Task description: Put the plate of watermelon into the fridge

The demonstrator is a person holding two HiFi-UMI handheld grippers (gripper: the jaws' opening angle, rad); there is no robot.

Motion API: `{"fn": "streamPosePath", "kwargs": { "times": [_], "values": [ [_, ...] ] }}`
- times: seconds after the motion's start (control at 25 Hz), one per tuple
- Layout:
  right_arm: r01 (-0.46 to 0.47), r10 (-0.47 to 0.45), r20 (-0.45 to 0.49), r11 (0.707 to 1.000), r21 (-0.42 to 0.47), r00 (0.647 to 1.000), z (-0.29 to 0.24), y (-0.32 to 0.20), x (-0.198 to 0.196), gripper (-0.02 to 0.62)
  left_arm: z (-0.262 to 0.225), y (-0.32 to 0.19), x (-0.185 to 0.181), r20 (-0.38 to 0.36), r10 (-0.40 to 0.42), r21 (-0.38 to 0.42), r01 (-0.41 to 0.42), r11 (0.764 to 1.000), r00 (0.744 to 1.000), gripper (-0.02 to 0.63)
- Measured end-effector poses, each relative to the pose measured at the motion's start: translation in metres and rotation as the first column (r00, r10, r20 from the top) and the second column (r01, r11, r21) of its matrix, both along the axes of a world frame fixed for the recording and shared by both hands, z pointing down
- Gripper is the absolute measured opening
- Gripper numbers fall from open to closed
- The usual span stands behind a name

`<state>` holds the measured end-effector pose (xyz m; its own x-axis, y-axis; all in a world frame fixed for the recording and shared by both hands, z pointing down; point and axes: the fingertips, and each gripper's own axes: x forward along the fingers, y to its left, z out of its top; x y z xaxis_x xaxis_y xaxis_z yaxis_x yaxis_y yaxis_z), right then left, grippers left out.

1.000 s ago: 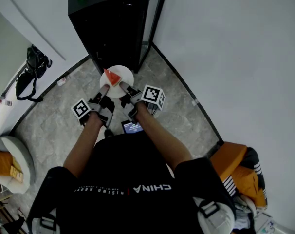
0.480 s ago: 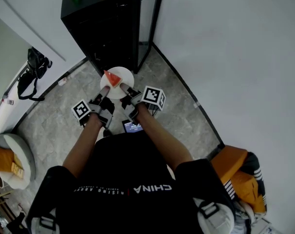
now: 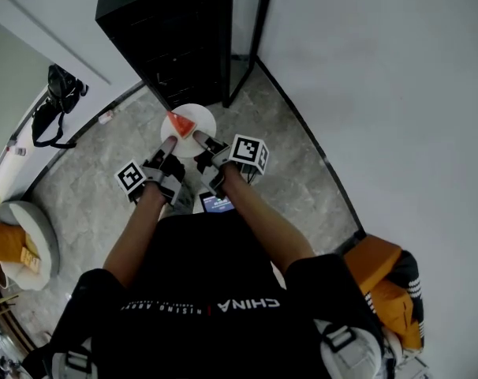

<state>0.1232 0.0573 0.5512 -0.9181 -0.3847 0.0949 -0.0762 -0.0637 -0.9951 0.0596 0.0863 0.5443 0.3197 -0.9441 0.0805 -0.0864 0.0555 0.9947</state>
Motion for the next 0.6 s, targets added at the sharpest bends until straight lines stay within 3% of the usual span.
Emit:
{"fn": "streamPosePath", "kwargs": {
  "times": [0.36, 0.6],
  "values": [
    [-0.085, 0.085, -0.011, 0.996, -0.002, 0.996, 0.004, -0.054, -0.033, 0.02, -0.003, -0.061, -0.033, 0.006, 0.123, 0.02, -0.123, 0.992, 0.992, 0.038],
    [-0.112, 0.113, -0.023, 0.993, 0.038, 0.993, -0.007, -0.094, -0.08, 0.02, -0.014, -0.103, -0.081, 0.01, 0.169, 0.054, -0.17, 0.984, 0.986, 0.039]
  ]
}}
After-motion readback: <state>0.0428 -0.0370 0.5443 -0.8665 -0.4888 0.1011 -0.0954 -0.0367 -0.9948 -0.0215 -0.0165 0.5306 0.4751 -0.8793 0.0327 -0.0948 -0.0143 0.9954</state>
